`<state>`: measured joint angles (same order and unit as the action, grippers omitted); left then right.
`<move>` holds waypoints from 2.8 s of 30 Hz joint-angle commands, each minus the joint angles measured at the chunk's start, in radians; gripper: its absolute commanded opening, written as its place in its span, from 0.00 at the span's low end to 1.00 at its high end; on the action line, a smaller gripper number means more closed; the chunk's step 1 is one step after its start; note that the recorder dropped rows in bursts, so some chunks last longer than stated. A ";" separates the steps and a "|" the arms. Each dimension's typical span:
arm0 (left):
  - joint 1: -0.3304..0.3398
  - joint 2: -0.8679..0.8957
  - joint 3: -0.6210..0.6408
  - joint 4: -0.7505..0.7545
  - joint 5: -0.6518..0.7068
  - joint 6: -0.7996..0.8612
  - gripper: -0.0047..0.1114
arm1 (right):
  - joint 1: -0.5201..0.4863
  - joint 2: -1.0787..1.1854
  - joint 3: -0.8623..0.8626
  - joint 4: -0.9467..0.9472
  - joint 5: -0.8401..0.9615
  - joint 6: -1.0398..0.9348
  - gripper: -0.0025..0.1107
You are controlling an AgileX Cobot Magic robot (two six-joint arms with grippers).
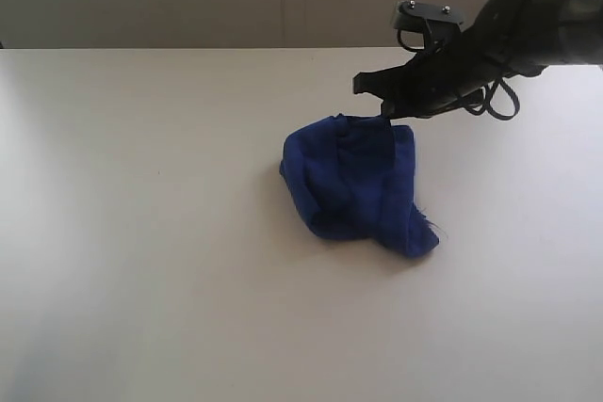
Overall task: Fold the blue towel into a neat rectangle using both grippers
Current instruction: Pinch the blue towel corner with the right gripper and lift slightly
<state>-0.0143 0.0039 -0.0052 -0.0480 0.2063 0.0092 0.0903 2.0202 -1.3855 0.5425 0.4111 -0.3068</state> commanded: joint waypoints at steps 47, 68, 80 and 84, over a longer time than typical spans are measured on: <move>0.002 -0.004 0.005 -0.002 -0.002 -0.009 0.04 | 0.002 -0.406 0.298 -0.128 0.186 0.094 0.02; 0.002 -0.004 0.005 -0.002 -0.002 -0.009 0.04 | 0.002 -0.406 0.351 -0.121 0.138 0.094 0.02; 0.002 -0.004 0.005 0.001 -0.069 0.032 0.04 | 0.002 -0.406 0.351 -0.122 0.126 0.094 0.02; 0.002 -0.004 0.005 0.001 -0.078 0.032 0.04 | 0.002 -0.406 0.351 -0.122 0.106 0.067 0.02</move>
<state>-0.0143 0.0039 -0.0052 -0.0455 0.1441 0.0384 0.0903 1.6216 -1.0378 0.4196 0.5399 -0.2213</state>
